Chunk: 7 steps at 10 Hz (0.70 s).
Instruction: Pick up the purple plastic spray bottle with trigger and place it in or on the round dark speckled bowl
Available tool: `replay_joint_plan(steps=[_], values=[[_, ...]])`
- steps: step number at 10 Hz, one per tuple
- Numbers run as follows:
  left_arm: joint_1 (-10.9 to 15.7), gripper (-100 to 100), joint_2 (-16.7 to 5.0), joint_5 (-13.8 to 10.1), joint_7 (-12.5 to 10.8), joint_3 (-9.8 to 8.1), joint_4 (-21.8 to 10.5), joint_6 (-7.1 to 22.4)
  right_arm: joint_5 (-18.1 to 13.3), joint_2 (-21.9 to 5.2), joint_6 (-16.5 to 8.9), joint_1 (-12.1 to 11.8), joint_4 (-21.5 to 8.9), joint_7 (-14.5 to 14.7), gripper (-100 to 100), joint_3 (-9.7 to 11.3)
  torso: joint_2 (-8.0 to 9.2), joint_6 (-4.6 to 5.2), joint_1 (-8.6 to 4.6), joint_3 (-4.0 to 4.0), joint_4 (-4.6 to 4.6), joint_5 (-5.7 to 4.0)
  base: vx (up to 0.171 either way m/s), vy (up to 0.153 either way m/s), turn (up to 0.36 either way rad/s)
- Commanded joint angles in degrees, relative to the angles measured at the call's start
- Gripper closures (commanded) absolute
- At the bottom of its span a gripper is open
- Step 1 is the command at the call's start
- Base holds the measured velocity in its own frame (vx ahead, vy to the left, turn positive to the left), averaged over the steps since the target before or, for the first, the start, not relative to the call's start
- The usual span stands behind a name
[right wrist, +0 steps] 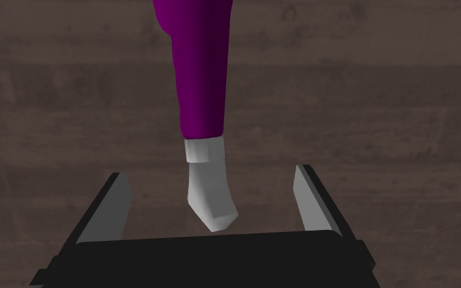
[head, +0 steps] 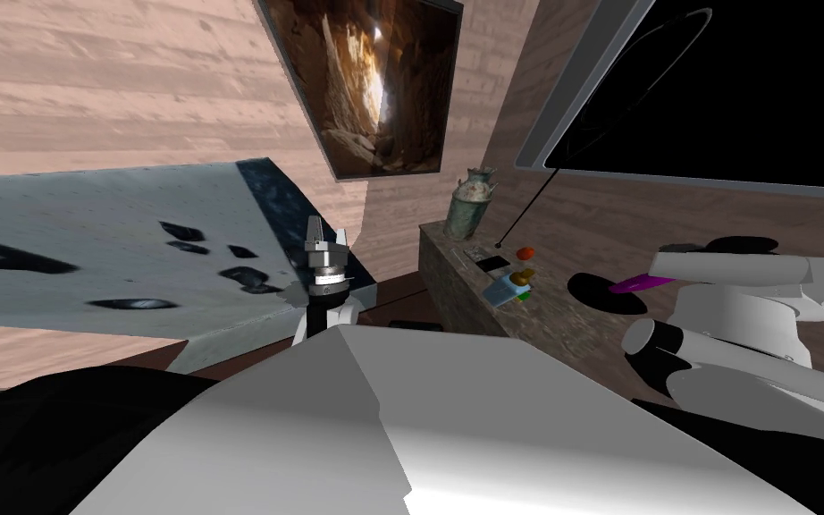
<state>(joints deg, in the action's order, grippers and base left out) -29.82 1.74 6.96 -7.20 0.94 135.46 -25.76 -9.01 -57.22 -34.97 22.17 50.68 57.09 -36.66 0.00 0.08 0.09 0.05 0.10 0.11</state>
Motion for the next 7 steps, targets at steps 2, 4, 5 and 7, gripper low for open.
replay_joint_plan(steps=[2,4,5,7], values=[[0.0,0,0.0,0.0,0.0,0.0,0.0,0.0,0.0,0.0,-0.2,0.0,0.0,0.1,0,0.0,-0.06,0.02,-0.01,-0.03,-0.01,-0.01,-0.006,-0.001,0.005],[0.0,0,0.0,0.0,0.0,0.0,0.0,0.0,0.0,0.0,-0.2,0.0,0.0,0.1,0,0.0,-0.12,0.01,-0.01,-0.07,-0.03,-0.01,0.0,0.0,0.0],[0.0,0,0.0,0.0,0.0,0.0,0.0,0.0,0.0,0.0,-0.2,0.0,0.0,0.1,0,0.0,-0.13,0.01,-0.01,-0.08,-0.03,-0.01,0.0,0.0,0.0],[0.0,0,0.0,0.0,0.0,0.0,0.0,0.0,0.0,0.0,-0.2,0.0,0.0,0.1,0,0.0,-0.13,0.01,-0.01,-0.08,-0.03,-0.01,0.0,0.0,0.0]])
